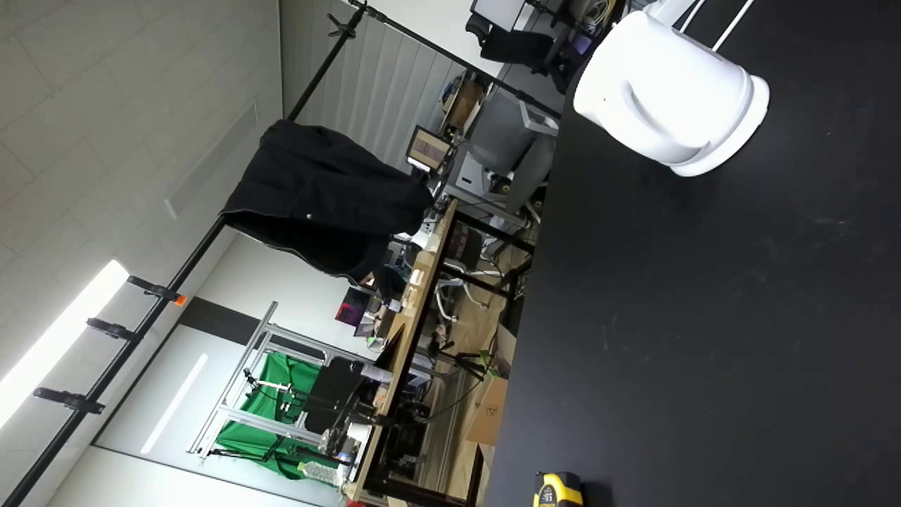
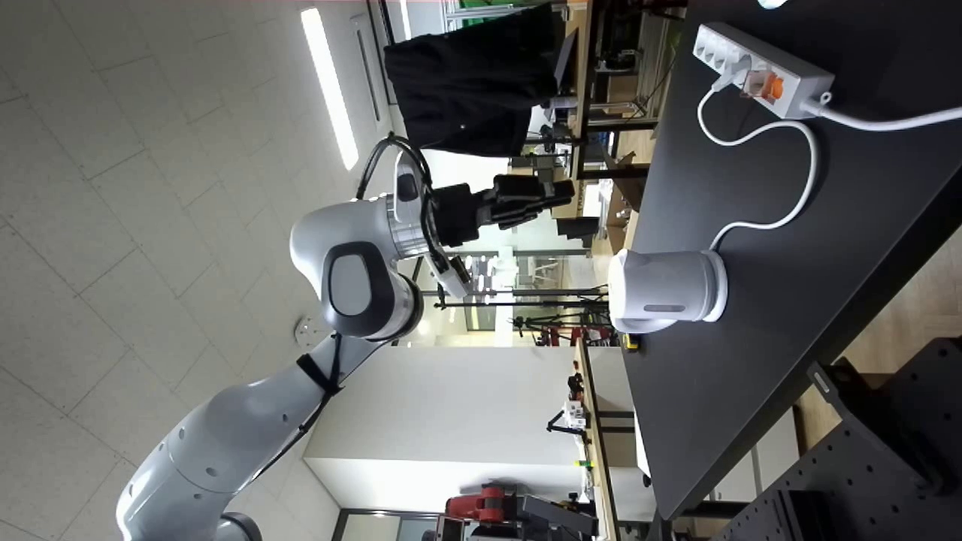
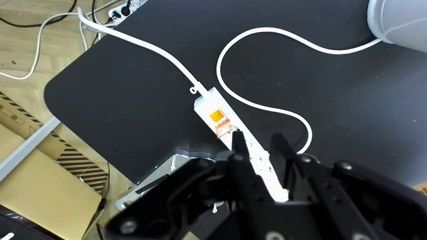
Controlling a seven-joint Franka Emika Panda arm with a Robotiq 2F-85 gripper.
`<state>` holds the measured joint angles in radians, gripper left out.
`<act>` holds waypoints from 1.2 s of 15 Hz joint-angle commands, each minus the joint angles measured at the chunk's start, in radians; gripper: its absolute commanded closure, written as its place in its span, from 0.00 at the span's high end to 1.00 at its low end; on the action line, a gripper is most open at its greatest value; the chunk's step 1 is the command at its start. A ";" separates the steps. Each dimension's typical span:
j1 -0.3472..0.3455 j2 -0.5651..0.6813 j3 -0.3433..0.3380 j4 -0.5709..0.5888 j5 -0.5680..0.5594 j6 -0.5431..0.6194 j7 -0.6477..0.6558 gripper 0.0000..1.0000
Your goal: Turn on the main adapter switch
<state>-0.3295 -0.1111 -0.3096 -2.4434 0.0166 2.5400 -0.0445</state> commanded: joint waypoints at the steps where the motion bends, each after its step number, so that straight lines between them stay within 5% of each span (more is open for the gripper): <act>1: 0.004 -0.001 -0.004 0.001 -0.002 -0.002 0.003 0.07; 3: 0.006 0.080 0.004 0.039 -0.029 0.049 0.032 0.00; 12: 0.021 0.574 -0.011 0.353 -0.014 0.163 0.165 0.00; 18: 0.018 0.765 -0.014 0.532 0.011 0.102 0.220 0.00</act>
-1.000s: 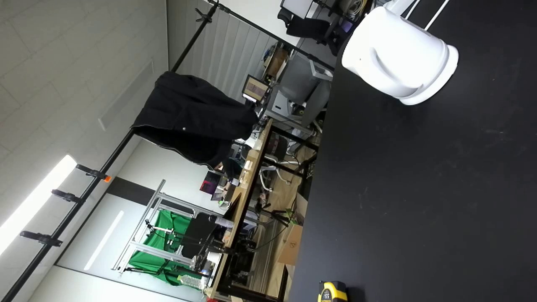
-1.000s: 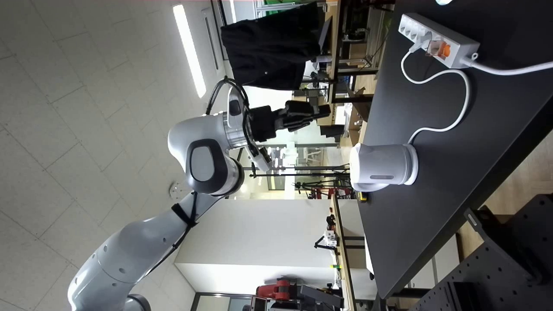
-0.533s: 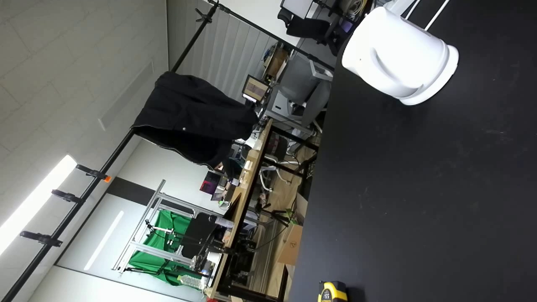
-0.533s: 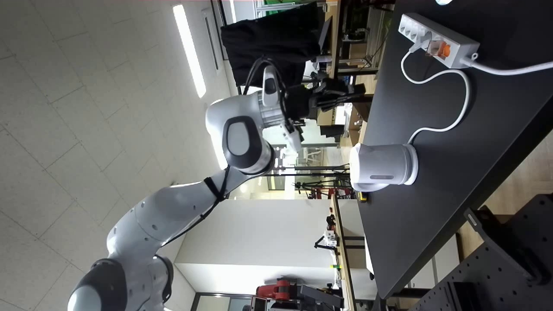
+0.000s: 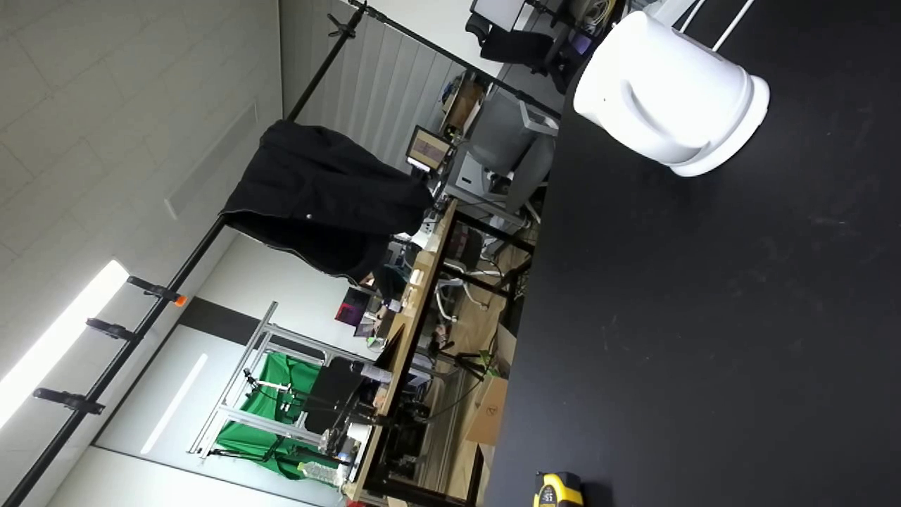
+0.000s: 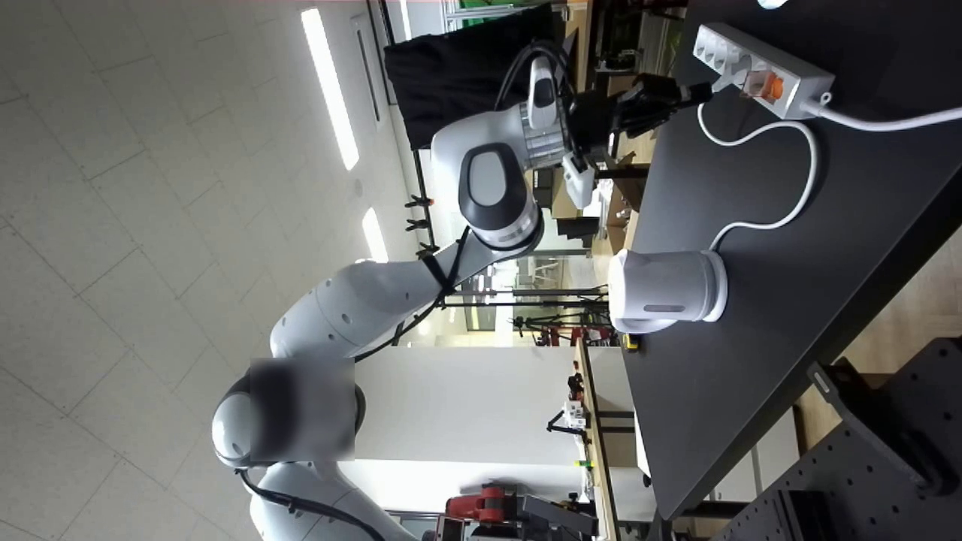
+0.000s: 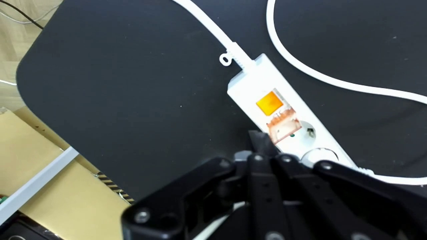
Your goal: Turn on the main adapter switch
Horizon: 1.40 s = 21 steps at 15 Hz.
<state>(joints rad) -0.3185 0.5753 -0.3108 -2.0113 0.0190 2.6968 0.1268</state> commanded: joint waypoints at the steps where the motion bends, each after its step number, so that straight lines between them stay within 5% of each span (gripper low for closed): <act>1: 0.006 0.096 -0.013 0.116 0.012 -0.074 0.052 0.00; 7: -0.017 0.144 -0.009 0.182 0.042 -0.192 0.063 0.00; 21: -0.104 0.170 0.067 0.196 0.213 -0.138 0.026 0.00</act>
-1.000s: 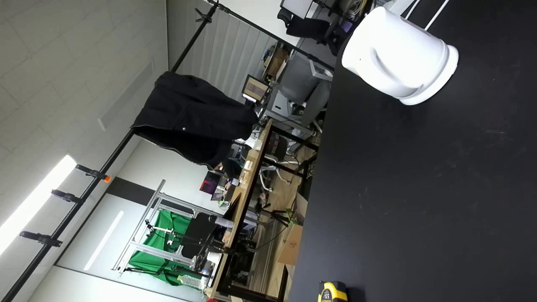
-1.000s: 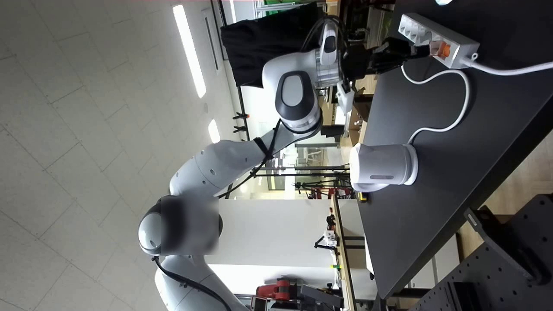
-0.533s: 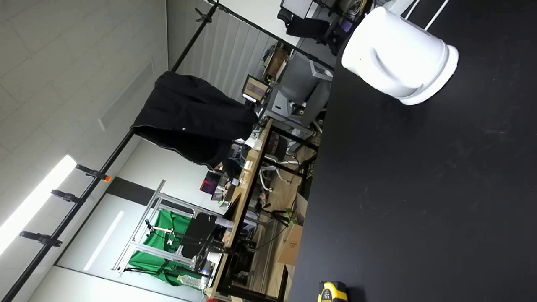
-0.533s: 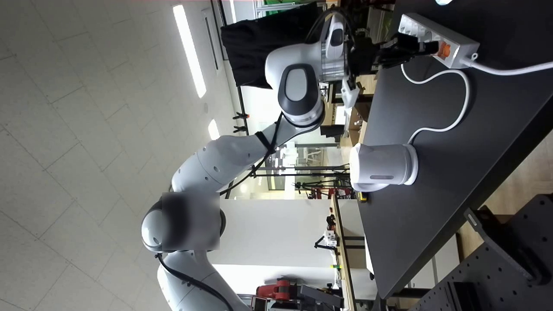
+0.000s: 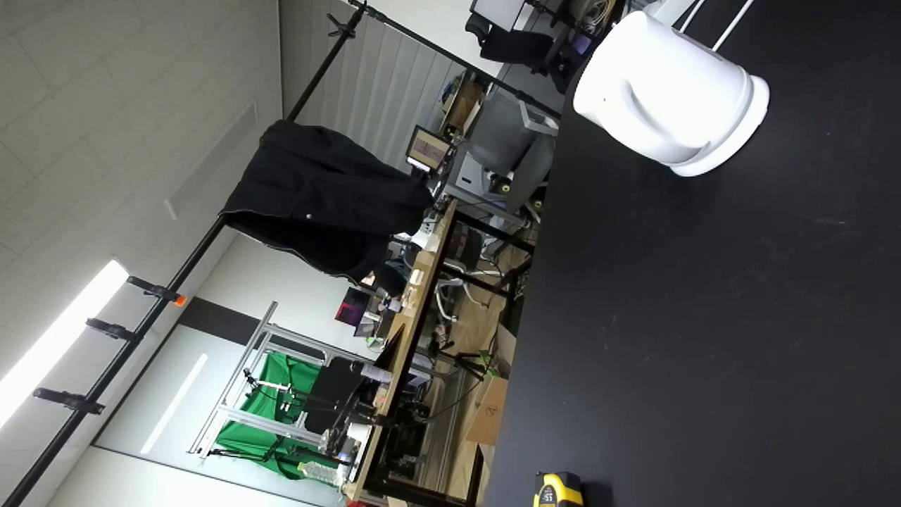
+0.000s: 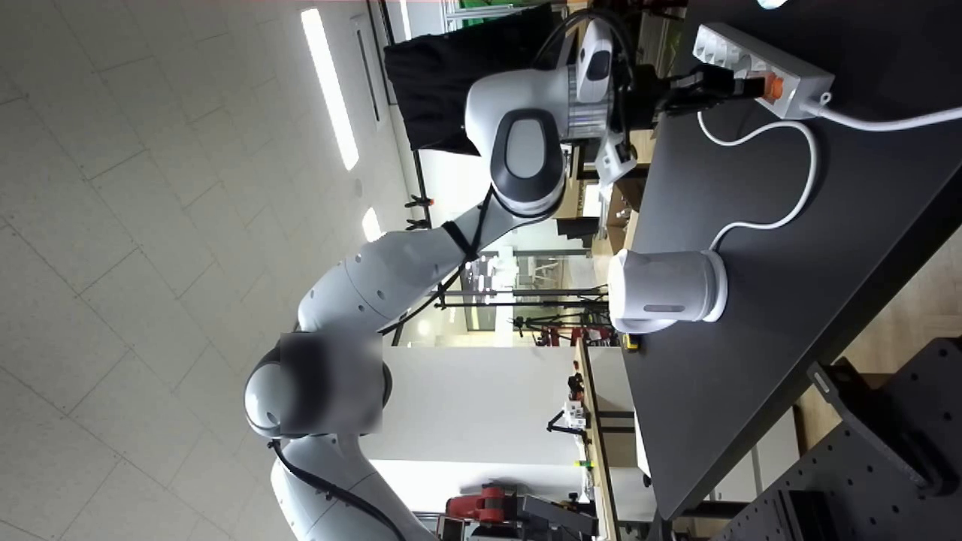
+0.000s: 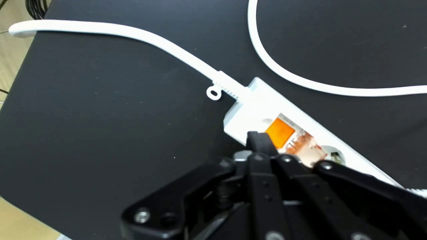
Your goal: Turn on the main adapter switch
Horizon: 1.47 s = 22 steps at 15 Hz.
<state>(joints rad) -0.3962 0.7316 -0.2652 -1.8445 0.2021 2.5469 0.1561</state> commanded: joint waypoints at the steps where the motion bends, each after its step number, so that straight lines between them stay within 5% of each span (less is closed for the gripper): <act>1: -0.030 0.017 0.025 0.029 0.038 0.023 -0.003 0.00; 22: -0.001 0.086 0.012 0.060 0.030 0.023 0.029 0.00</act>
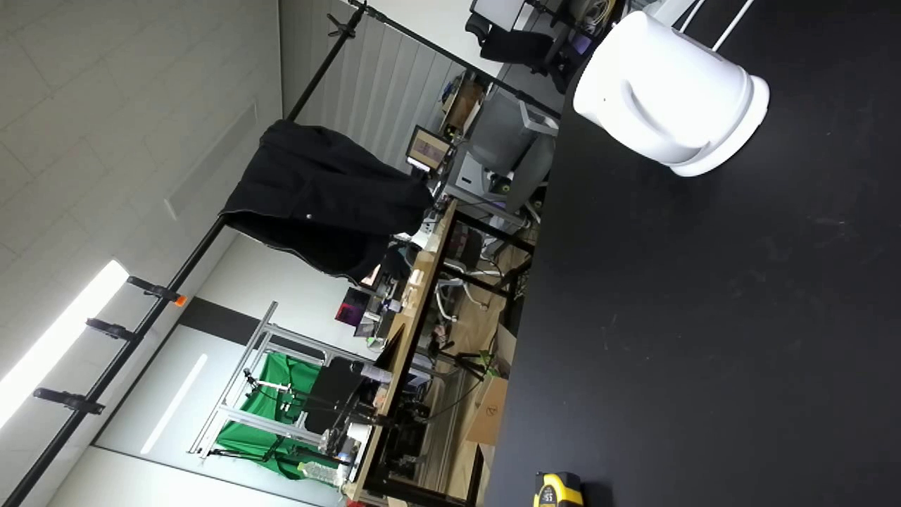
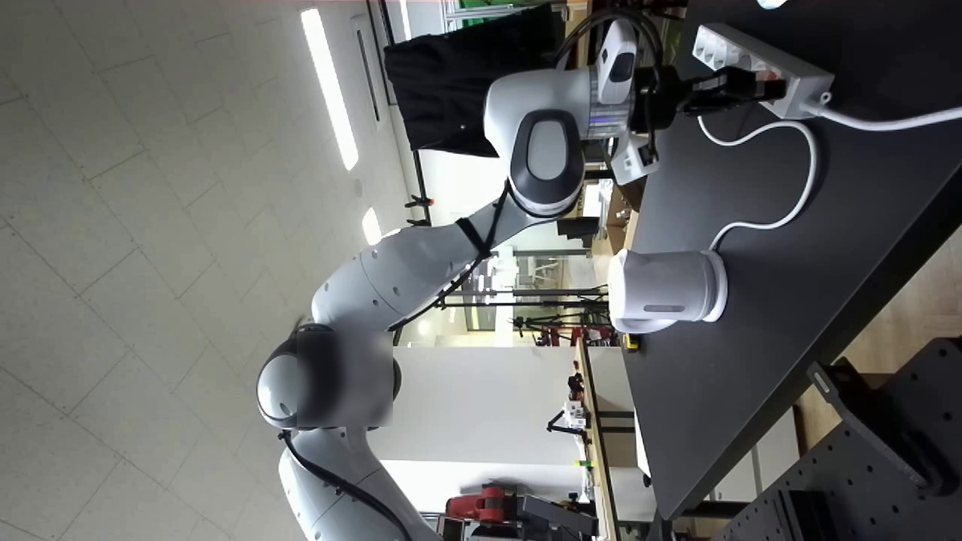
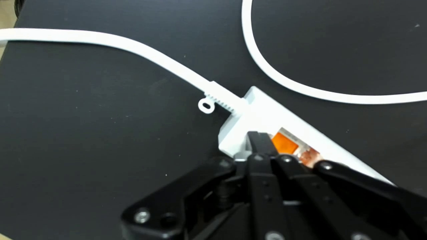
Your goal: Turn on the main adapter switch
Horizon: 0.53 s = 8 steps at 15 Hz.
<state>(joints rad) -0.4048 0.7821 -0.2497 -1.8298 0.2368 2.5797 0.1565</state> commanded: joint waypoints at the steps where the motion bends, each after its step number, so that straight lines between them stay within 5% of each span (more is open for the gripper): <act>1: 0.006 0.041 0.001 0.051 -0.001 -0.003 0.025 0.00; 8: 0.016 0.061 -0.007 0.103 -0.007 -0.043 0.047 0.00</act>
<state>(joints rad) -0.3984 0.8045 -0.2502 -1.7916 0.2363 2.5758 0.1598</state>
